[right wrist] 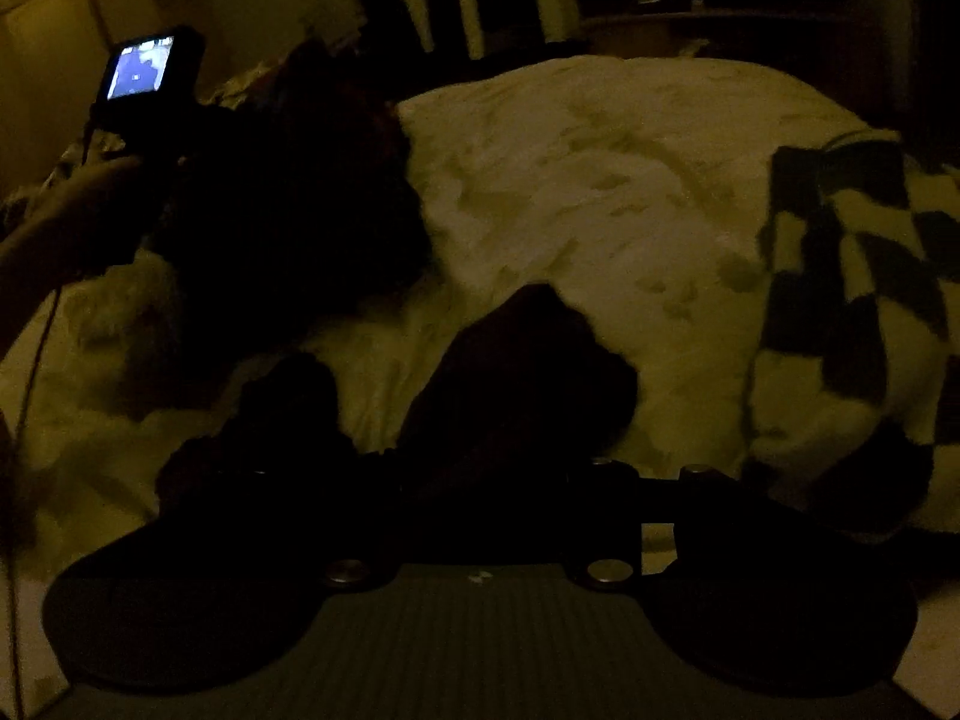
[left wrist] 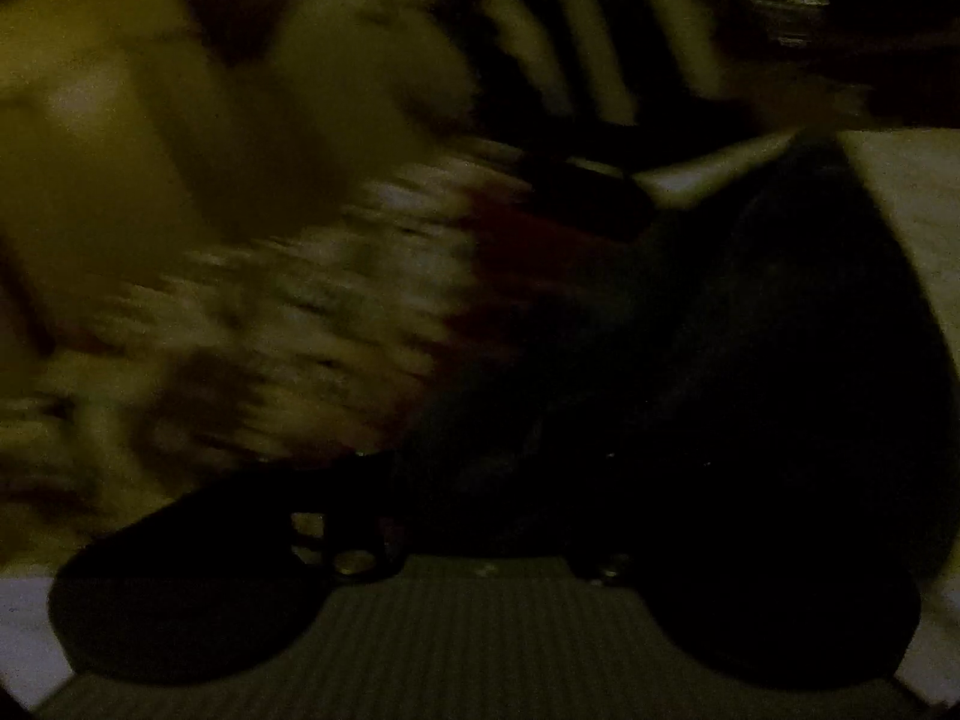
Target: Fold small clothes
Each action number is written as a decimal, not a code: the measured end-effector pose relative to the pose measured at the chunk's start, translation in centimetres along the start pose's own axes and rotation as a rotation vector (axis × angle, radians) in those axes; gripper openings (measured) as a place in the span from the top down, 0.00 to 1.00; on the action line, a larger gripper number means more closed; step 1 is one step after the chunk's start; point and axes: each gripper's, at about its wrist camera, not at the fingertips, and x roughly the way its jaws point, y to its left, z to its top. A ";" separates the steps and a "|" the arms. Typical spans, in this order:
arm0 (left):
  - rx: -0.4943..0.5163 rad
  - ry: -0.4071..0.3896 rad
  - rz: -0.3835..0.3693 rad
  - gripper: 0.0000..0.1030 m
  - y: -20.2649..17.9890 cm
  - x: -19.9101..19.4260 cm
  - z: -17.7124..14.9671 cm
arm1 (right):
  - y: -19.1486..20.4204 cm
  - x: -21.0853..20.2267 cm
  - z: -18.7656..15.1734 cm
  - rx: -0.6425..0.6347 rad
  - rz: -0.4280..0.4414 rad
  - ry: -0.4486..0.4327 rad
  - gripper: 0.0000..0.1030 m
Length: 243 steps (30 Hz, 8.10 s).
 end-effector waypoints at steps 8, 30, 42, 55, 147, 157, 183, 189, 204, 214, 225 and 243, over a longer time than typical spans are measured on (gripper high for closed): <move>0.103 -0.013 -0.376 0.00 2.9 -9.4 -4.7 | -1.2 1.9 -0.6 0.025 -0.041 0.023 0.12; 0.305 0.121 -0.629 0.01 1.4 -17.4 -16.1 | -0.3 0.3 -0.6 -0.017 -0.075 -0.007 0.25; 0.489 0.140 -0.473 0.03 -9.9 -12.2 -16.1 | 3.4 5.2 1.4 0.000 -0.101 -0.007 0.21; 0.098 0.176 -0.252 0.00 -8.6 5.6 -2.5 | -0.2 3.6 -0.1 -0.105 -0.190 -0.009 0.19; 0.081 0.243 -0.819 0.00 -1.4 -14.9 -11.9 | -0.5 6.6 12.0 0.084 0.152 -0.112 0.61; 0.355 0.246 -0.891 0.00 -9.3 -20.4 -17.1 | -1.4 -3.5 5.6 -0.015 -0.005 -0.102 0.17; 0.167 0.227 -0.722 0.00 3.2 -14.0 -13.1 | 0.4 -0.3 -9.1 0.252 0.181 0.236 0.11; 0.493 0.203 -0.742 0.00 -1.5 -18.5 -19.5 | -0.4 -1.0 -9.5 0.228 0.168 0.179 0.79; 0.449 0.200 -1.012 0.96 1.4 -25.9 -19.1 | -8.2 -21.8 -7.7 0.291 -0.063 -0.092 0.89; 0.426 0.175 -0.931 0.42 5.8 -26.2 -17.9 | -13.2 -31.1 -9.9 0.379 -0.385 -0.225 0.87; 0.506 0.162 -0.841 0.31 2.0 -25.3 -20.3 | -5.8 -21.4 -8.7 0.128 -0.020 -0.072 0.31; 0.317 0.142 -0.811 0.11 7.0 -20.7 -20.2 | 7.5 2.3 -8.4 -0.177 0.090 0.192 0.40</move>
